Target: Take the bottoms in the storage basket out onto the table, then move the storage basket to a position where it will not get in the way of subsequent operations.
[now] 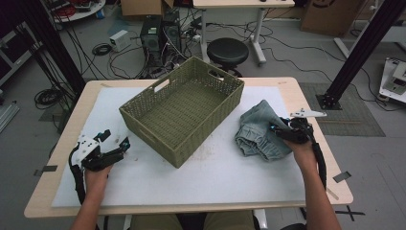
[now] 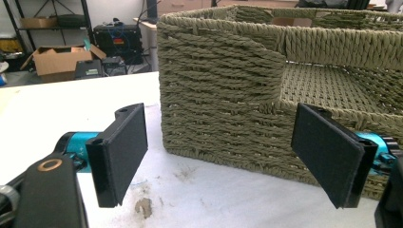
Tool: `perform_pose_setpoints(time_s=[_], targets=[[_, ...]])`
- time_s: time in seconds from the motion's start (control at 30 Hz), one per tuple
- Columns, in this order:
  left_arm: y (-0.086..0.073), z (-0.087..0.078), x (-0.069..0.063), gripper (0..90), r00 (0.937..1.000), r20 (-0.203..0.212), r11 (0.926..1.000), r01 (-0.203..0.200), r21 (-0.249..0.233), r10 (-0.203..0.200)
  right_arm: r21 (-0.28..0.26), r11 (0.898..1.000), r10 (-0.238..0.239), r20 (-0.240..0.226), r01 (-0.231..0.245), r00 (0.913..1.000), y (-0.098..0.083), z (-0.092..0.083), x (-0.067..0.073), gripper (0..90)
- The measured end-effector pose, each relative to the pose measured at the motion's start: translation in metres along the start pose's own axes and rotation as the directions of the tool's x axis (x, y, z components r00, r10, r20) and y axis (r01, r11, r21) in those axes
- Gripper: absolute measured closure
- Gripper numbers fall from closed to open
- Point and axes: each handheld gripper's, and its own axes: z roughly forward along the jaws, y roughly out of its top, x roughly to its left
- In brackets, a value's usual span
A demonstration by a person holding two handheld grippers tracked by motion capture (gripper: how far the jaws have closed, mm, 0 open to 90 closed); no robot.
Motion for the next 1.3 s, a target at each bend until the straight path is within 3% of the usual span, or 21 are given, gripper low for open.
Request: perform_pose_setpoints(time_s=[0.13, 0.2, 0.27, 0.43, 0.6, 0.7, 1.0, 1.3], targets=[[0.000, -0.002, -0.001, 19.6, 1.0000, 0.003, 1.0000, 0.003, 0.009, -0.003, -0.099, 0.995, 0.021, -0.046, -0.026, 0.9987, 0.006, -0.016, 0.007, 32.6], [0.000, -0.003, 0.000, 19.6, 1.0000, 0.007, 0.9999, 0.001, 0.011, -0.001, -0.124, 0.991, 0.029, -0.105, -0.042, 0.9941, 0.008, -0.020, 0.011, 27.6], [0.000, -0.003, 0.000, 19.6, 0.9999, 0.007, 0.9999, 0.011, 0.007, -0.011, -0.119, 0.992, 0.028, -0.148, -0.046, 0.9886, 0.008, -0.018, 0.016, 21.4], [0.000, -0.003, 0.000, 19.6, 0.9999, 0.013, 0.9999, 0.011, 0.007, -0.011, -0.094, 0.996, -0.008, -0.168, -0.008, 0.9857, 0.005, -0.008, 0.031, 19.7], [0.000, -0.005, 0.000, 19.6, 0.9998, 0.014, 0.9999, 0.010, 0.010, -0.011, -0.093, 0.996, -0.008, -0.203, -0.012, 0.9792, 0.003, -0.001, 0.038, 19.7], [0.001, -0.003, 0.001, 19.6, 0.9998, 0.010, 0.9998, 0.019, 0.004, -0.019, -0.084, 0.996, -0.028, -0.198, 0.011, 0.9798, 0.001, 0.001, 0.041, 19.7], [0.000, -0.006, 0.002, 19.6, 0.9999, 0.009, 0.9998, 0.011, 0.017, -0.011, -0.086, 0.996, -0.021, -0.200, 0.004, 0.9796, 0.003, 0.000, 0.042, 19.7], [0.001, -0.010, 0.006, 19.6, 0.9994, -0.002, 0.9994, 0.033, 0.009, -0.033, -0.090, 0.996, -0.019, -0.206, 0.000, 0.9784, 0.006, 0.001, 0.047, 19.7]])
